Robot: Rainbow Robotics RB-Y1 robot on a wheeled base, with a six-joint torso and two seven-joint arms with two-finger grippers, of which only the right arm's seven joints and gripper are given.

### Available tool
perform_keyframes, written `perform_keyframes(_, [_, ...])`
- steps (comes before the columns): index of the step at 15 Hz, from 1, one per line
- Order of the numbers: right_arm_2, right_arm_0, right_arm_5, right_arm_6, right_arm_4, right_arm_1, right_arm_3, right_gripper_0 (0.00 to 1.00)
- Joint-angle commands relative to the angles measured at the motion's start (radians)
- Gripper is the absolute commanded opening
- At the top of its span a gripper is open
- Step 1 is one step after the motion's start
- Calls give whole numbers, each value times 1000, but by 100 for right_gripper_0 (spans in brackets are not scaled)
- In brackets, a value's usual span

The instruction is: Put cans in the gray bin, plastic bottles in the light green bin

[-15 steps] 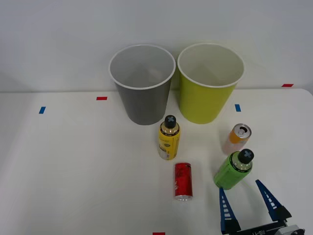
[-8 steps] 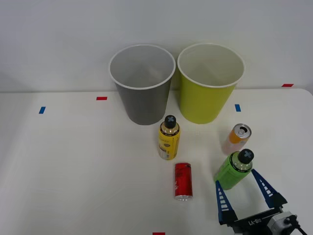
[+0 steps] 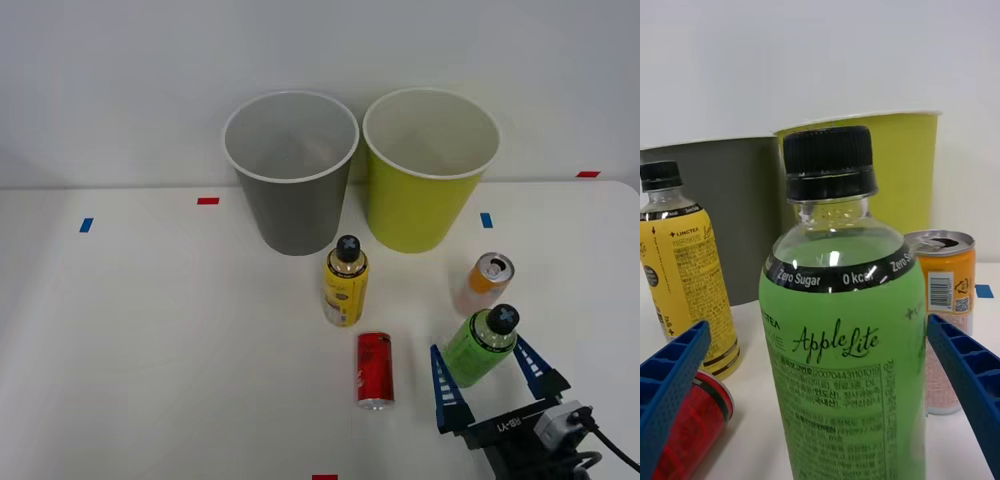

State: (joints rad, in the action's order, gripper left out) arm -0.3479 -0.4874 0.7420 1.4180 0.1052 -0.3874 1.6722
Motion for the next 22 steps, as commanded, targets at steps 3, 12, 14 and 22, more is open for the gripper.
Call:
perform_keyframes(3, [-3,32,-29,38,30,-25,0,100])
perform_keyframes(12, [-6,46,-44,91,67,-36,0,100])
perform_keyframes(14, [-13,46,-44,99,74,-36,0,100])
perform_keyframes(22, [-28,55,-46,121,102,-31,0,0])
